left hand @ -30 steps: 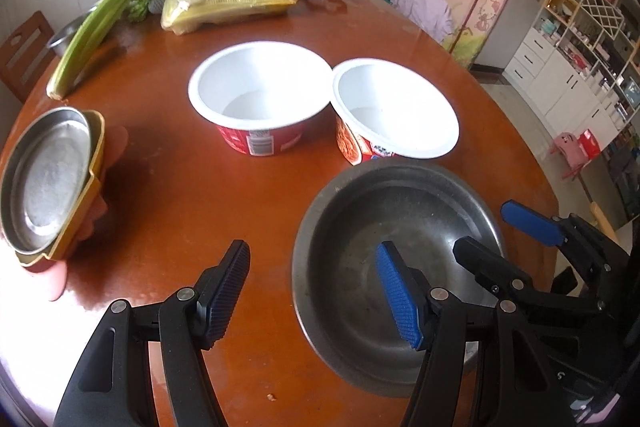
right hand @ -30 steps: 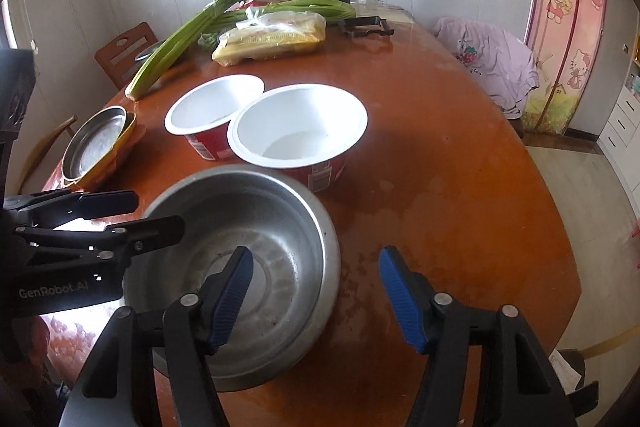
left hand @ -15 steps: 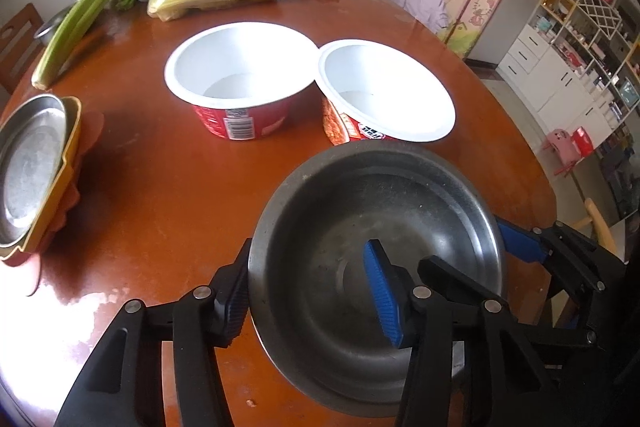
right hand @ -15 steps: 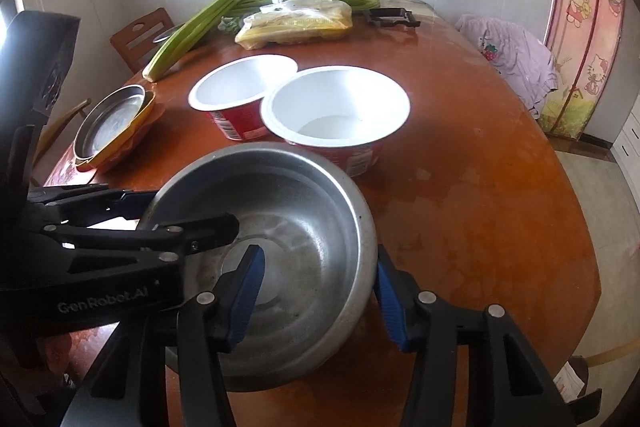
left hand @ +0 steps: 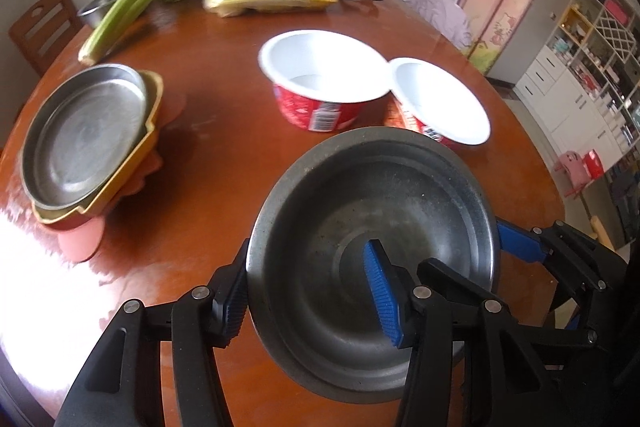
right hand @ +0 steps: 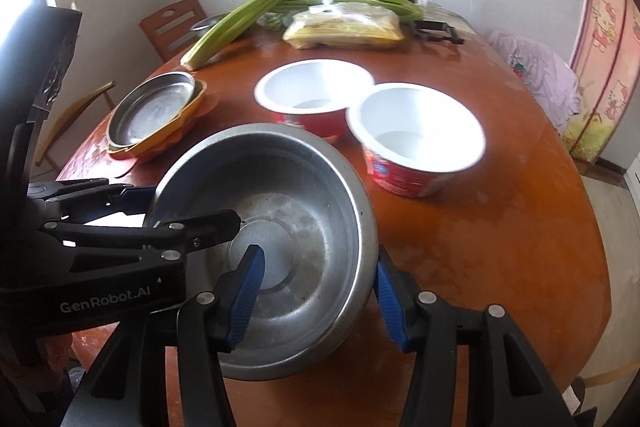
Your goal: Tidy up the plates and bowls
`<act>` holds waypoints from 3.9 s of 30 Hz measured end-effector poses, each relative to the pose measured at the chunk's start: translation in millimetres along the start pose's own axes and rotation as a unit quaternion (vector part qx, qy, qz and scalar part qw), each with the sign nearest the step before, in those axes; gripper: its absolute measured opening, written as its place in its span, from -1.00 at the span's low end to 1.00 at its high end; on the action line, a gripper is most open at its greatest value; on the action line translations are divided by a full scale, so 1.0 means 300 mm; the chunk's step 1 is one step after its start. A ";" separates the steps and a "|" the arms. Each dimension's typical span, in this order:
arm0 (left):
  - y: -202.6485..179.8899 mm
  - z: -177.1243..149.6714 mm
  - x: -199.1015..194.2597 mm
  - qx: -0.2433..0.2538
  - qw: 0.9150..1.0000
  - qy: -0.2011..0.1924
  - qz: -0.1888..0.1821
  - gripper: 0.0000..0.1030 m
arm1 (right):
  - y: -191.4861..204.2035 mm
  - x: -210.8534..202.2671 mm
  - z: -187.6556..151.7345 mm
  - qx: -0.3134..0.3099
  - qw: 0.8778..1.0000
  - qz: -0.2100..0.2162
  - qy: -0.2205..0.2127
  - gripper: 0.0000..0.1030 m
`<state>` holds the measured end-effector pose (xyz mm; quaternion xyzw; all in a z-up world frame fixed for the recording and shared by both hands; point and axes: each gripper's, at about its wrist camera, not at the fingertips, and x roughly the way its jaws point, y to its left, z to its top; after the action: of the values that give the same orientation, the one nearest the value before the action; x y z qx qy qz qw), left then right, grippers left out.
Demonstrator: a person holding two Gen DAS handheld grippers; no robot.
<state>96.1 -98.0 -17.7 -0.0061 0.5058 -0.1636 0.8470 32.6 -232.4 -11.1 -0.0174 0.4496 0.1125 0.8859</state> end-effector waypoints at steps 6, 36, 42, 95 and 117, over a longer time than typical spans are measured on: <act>0.053 -0.010 -0.002 -0.011 1.000 -0.002 0.006 0.06 | 0.052 0.026 0.006 -0.014 1.000 0.008 0.009 0.06; 0.064 -0.006 0.010 -0.006 1.000 -0.004 0.019 0.12 | 0.063 0.064 0.014 -0.002 1.000 0.009 0.022 0.06; 0.076 0.004 -0.006 -0.012 1.000 -0.011 0.023 0.14 | 0.037 0.051 0.024 0.007 1.000 0.006 0.014 0.06; -0.258 0.305 0.109 -0.008 0.999 0.030 -0.033 0.15 | -0.470 0.027 0.208 0.077 0.996 -0.042 -0.028 0.06; -0.252 0.334 0.218 -0.036 0.996 0.062 -0.049 -0.41 | -0.409 0.143 0.212 0.030 1.000 -0.006 0.001 0.06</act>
<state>190.2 -203.6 -11.2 -0.0518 0.5617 -0.1867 0.8043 134.1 -335.7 -16.3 0.0063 0.4539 0.0934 0.8861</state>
